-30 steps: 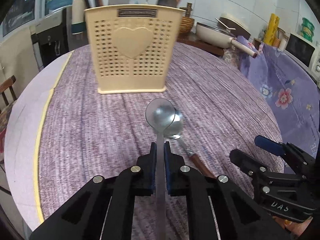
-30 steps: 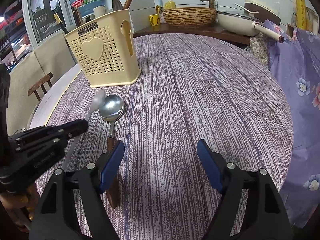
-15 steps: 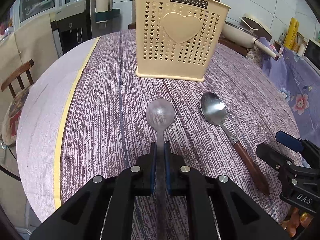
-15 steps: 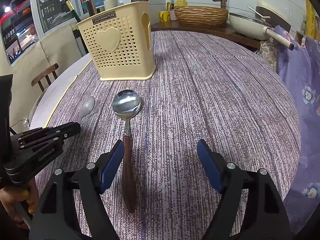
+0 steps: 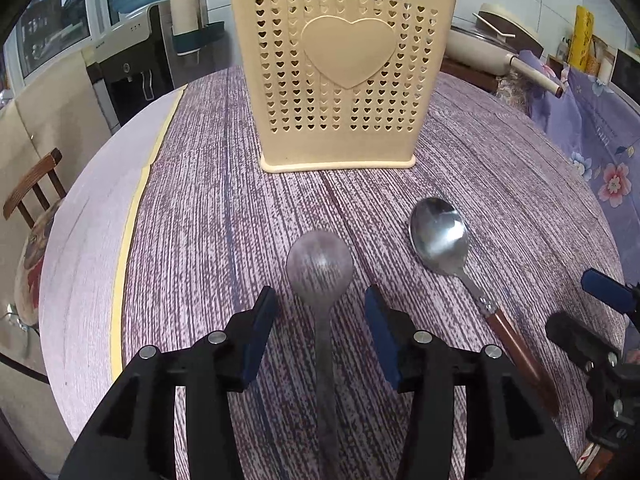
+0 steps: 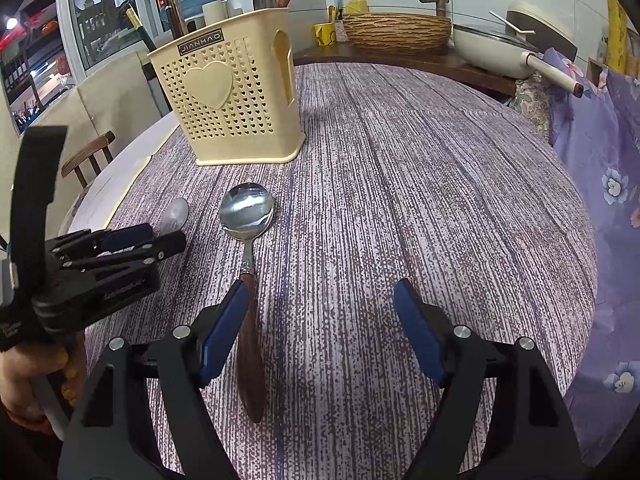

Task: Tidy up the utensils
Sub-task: 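Close the right tool on the wooden-handled spoon while the left tool holds its metal spoon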

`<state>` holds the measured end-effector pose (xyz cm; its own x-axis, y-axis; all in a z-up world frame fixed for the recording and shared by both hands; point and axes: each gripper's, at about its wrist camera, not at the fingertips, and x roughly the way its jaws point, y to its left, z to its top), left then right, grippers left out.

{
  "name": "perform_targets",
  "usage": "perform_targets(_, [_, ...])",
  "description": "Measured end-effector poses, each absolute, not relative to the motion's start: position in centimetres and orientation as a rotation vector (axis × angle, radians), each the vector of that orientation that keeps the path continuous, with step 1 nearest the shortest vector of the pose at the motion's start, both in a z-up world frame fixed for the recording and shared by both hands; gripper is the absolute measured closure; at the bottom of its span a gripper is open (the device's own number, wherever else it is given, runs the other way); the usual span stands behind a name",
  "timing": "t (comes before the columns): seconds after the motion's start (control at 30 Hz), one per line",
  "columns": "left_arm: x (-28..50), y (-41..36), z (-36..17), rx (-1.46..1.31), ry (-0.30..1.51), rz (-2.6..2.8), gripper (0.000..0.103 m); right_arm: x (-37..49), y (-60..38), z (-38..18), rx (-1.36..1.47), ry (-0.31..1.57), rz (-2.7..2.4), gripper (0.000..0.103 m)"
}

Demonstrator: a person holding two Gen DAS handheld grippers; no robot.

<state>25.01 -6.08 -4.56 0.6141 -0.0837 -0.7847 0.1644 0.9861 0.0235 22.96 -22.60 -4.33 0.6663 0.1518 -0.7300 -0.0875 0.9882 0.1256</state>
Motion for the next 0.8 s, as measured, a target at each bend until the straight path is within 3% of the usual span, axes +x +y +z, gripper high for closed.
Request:
perform_targets(0.1, [25.9, -6.7, -4.5, 0.111, 0.906, -0.147, 0.057, 23.0, -22.6, -4.5, 0.083, 0.835, 0.136, 0.028])
perform_targets(0.23, [26.5, -7.3, -4.4, 0.118, 0.907, -0.148, 0.067, 23.1, -22.7, -4.7, 0.083, 0.844, 0.134, 0.028])
perform_targets(0.8, [26.9, -3.3, -4.3, 0.000, 0.924, -0.117, 0.067, 28.1, -17.2, -5.4, -0.065, 0.958, 0.252, 0.028])
